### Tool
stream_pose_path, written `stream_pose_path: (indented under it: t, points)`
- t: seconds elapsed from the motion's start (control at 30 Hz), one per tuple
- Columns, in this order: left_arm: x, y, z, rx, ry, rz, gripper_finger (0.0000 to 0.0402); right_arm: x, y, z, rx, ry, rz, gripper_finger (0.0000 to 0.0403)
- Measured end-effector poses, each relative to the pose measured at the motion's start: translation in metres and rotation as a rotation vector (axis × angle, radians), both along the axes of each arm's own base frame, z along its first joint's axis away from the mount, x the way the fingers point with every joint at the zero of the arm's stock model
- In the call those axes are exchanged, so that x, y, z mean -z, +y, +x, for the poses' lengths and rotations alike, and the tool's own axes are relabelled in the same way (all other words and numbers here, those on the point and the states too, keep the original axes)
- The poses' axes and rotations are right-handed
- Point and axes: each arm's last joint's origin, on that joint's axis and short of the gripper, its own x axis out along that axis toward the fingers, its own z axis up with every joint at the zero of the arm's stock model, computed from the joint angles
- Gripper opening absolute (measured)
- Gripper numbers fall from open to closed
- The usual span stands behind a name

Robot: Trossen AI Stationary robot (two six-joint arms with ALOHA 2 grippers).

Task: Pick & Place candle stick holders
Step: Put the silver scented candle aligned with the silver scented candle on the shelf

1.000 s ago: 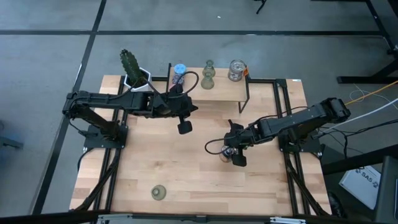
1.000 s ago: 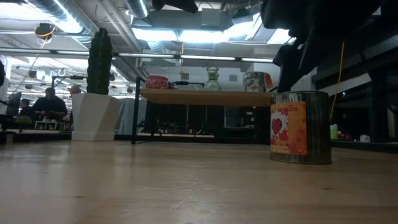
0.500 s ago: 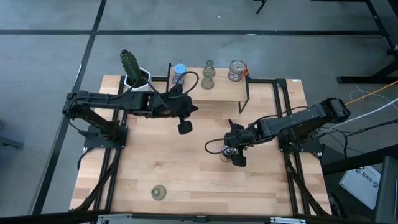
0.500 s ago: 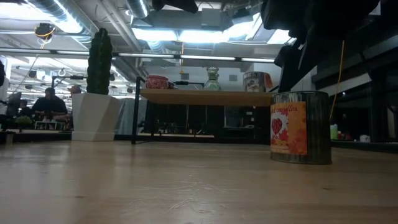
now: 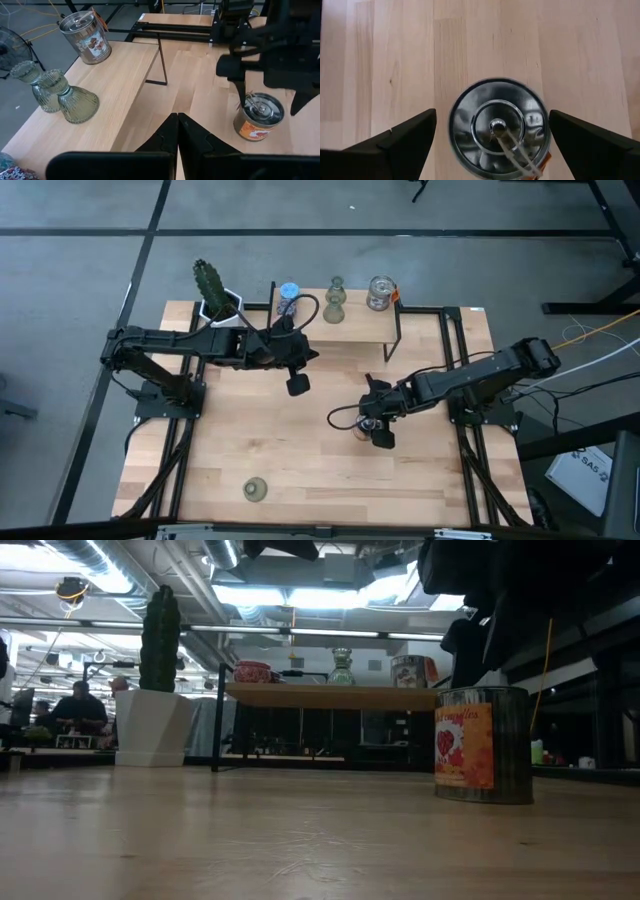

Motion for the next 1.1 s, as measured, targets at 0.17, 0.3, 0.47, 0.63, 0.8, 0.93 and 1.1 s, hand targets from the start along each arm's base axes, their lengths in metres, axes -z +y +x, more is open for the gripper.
stream_pose_path:
  t: [0.17,0.3,0.47,0.63,0.8,0.93,1.1]
  points:
    - [0.000,0.000,0.000,0.002,-0.005,-0.001,0.0002,0.005,0.002,0.004,-0.015,0.003,-0.014,0.0388]
    - [0.000,0.000,0.000,0.004,-0.004,-0.002,0.0002,0.009,0.002,0.003,-0.047,0.027,-0.028,0.0388]
    - [0.000,0.000,0.000,0.004,-0.004,-0.001,0.0002,0.010,0.001,0.001,-0.081,0.049,-0.048,0.0388]
    - [0.000,0.000,0.000,0.005,-0.003,0.000,0.0002,0.010,0.001,0.000,-0.095,0.049,-0.051,0.0388]
    - [0.000,0.000,0.000,0.005,-0.003,0.000,0.0002,0.010,0.001,0.000,-0.105,0.049,-0.047,0.0388]
    - [0.000,0.000,0.000,0.005,-0.003,0.000,0.0002,0.013,0.002,0.002,-0.128,0.057,-0.042,0.0388]
    - [0.000,0.000,0.000,0.005,-0.002,0.000,0.0002,0.020,0.003,0.006,-0.141,0.076,-0.049,0.0388]
